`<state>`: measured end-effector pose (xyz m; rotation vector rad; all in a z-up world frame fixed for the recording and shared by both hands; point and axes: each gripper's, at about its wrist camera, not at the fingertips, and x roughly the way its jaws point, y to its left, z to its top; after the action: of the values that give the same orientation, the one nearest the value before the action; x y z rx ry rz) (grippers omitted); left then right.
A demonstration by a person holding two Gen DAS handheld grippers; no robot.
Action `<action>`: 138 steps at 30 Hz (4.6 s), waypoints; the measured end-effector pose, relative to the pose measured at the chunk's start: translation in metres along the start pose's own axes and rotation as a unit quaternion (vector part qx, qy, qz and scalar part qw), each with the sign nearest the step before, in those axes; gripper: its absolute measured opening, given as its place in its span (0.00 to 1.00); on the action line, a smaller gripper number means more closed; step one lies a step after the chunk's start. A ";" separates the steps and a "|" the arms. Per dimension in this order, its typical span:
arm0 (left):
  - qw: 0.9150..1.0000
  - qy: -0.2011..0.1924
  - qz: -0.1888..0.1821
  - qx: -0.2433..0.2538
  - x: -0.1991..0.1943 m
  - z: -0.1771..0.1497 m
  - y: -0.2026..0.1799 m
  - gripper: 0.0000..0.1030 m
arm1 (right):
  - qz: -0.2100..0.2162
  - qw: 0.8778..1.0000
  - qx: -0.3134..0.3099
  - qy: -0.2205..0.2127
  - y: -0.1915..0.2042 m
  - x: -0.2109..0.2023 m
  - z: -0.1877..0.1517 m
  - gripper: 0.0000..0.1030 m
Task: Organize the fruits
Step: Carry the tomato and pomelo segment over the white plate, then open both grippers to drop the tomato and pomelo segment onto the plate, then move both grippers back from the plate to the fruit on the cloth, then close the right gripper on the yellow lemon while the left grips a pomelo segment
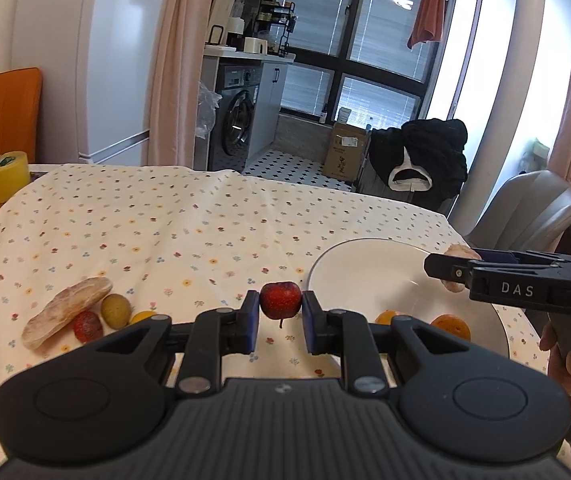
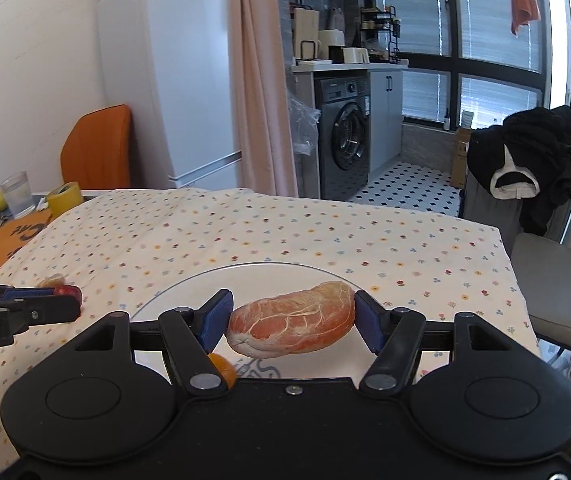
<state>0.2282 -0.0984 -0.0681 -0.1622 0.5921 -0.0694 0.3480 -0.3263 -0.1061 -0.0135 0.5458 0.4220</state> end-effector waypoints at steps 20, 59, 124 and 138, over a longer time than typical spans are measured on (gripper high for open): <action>0.999 0.030 -0.027 0.035 0.039 0.002 -0.033 0.25 | 0.006 0.998 0.063 -0.002 -0.028 -0.003 -0.015 0.72; 0.997 -0.007 0.064 -0.040 -0.048 -0.012 0.054 0.77 | 0.048 0.997 0.062 -0.013 0.026 -0.035 -0.018 0.84; 0.991 0.006 0.095 -0.093 -0.037 -0.027 0.153 0.49 | 0.173 0.980 -0.054 0.081 0.173 0.052 -0.007 0.51; 0.991 0.027 0.088 -0.094 -0.011 -0.020 0.157 0.47 | 0.176 0.977 -0.063 0.104 0.182 0.081 -0.008 0.44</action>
<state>0.2110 0.0553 -0.1056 -0.2908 0.6653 0.1543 0.3353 -0.1291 -0.1360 -0.0844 0.7312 0.8070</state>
